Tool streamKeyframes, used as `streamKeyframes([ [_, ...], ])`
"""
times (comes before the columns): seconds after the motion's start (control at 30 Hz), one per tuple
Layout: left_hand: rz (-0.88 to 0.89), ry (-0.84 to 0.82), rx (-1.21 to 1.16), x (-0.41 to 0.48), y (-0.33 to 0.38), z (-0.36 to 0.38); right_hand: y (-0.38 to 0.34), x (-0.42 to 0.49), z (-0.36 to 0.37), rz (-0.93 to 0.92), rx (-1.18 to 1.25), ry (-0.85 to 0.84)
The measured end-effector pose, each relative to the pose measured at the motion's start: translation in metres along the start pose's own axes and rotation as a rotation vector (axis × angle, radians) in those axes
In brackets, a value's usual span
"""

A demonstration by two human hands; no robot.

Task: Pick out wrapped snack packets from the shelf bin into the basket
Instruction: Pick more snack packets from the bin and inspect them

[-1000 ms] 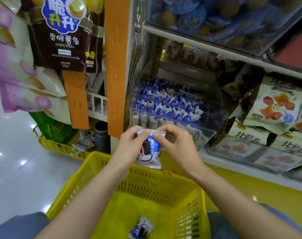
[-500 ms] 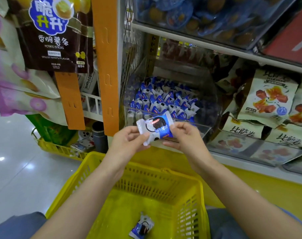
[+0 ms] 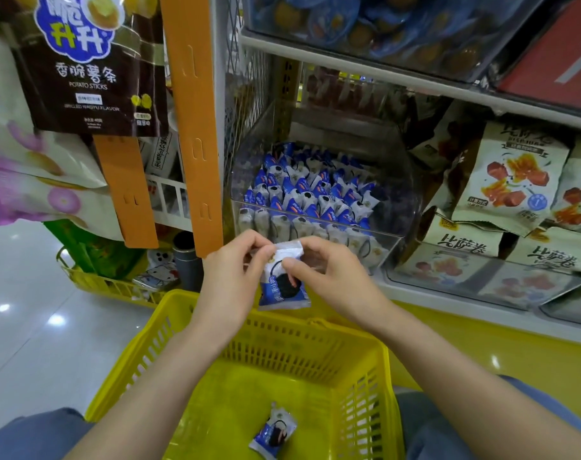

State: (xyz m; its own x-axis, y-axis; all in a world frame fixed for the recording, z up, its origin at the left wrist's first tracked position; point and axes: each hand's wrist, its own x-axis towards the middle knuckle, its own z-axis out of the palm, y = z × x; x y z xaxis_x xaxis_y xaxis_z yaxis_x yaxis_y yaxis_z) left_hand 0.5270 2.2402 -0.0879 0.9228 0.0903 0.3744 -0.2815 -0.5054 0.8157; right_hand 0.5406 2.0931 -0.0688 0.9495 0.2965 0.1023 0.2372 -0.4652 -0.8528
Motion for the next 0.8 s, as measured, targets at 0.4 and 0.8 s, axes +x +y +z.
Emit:
streamKeyframes([
  [0.4,-0.004,-0.141,-0.03,-0.001,0.004,0.001,0.003,0.002,-0.006,-0.118,-0.153,0.105],
  [0.8,-0.426,-0.286,-0.31,0.003,0.006,0.002,-0.002,0.005,-0.02,-0.27,-0.138,0.442],
])
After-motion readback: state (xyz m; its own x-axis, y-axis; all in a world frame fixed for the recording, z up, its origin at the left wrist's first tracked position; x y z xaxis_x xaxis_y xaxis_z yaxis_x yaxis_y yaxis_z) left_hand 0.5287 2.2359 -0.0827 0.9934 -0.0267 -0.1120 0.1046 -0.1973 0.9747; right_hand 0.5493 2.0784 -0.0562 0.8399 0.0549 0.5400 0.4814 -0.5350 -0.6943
